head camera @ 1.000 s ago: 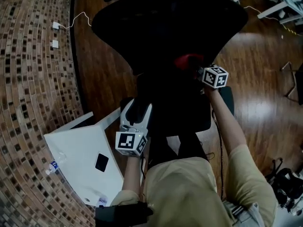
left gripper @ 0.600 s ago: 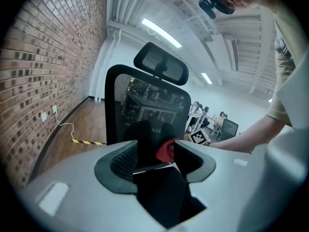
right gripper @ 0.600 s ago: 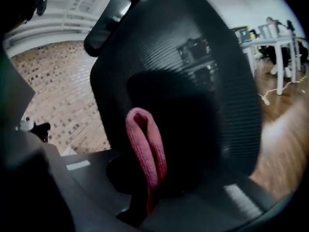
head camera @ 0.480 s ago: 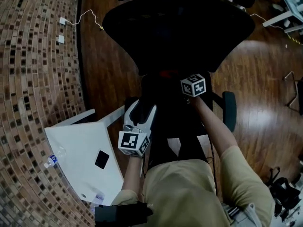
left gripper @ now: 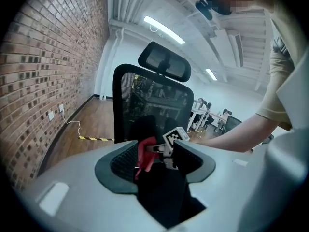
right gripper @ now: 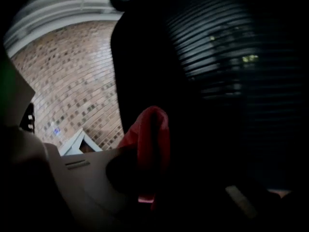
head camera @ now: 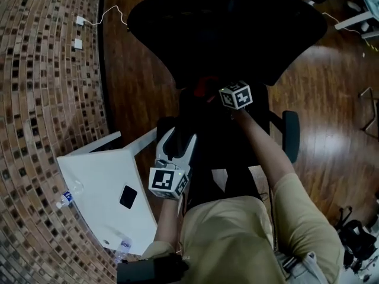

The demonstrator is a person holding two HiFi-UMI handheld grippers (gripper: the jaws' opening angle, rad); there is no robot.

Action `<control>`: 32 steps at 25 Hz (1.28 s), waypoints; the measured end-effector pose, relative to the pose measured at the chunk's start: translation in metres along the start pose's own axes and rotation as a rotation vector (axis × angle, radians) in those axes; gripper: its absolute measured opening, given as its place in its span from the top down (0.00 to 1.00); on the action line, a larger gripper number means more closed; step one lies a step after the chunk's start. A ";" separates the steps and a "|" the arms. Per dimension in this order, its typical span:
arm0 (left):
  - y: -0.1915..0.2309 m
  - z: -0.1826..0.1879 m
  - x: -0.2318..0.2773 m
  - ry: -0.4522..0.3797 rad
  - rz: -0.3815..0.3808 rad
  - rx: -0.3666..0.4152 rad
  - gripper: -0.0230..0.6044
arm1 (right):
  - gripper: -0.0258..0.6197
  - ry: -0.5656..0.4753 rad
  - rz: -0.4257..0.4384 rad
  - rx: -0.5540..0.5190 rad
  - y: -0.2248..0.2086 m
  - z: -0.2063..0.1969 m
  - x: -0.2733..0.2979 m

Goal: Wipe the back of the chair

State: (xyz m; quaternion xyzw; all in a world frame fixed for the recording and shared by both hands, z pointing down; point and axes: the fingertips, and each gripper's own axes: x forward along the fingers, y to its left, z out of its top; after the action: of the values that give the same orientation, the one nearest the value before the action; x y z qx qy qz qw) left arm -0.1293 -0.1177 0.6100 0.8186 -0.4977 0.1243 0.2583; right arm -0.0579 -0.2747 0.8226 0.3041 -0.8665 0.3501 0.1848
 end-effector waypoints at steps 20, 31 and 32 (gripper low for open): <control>-0.079 0.059 -0.051 -0.124 0.051 0.105 0.63 | 0.93 -0.349 -0.155 0.054 0.018 0.046 -0.261; -0.130 0.041 -0.221 -0.352 -0.062 0.214 0.65 | 0.93 -0.675 -0.275 0.026 0.255 -0.029 -0.433; -0.132 0.036 -0.238 -0.359 -0.063 0.205 0.66 | 0.93 -0.663 -0.258 0.009 0.280 -0.038 -0.434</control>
State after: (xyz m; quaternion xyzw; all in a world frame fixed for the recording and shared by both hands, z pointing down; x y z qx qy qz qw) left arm -0.1282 0.0900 0.4309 0.8649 -0.4945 0.0183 0.0845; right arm 0.0861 0.0849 0.4788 0.5089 -0.8323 0.2099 -0.0653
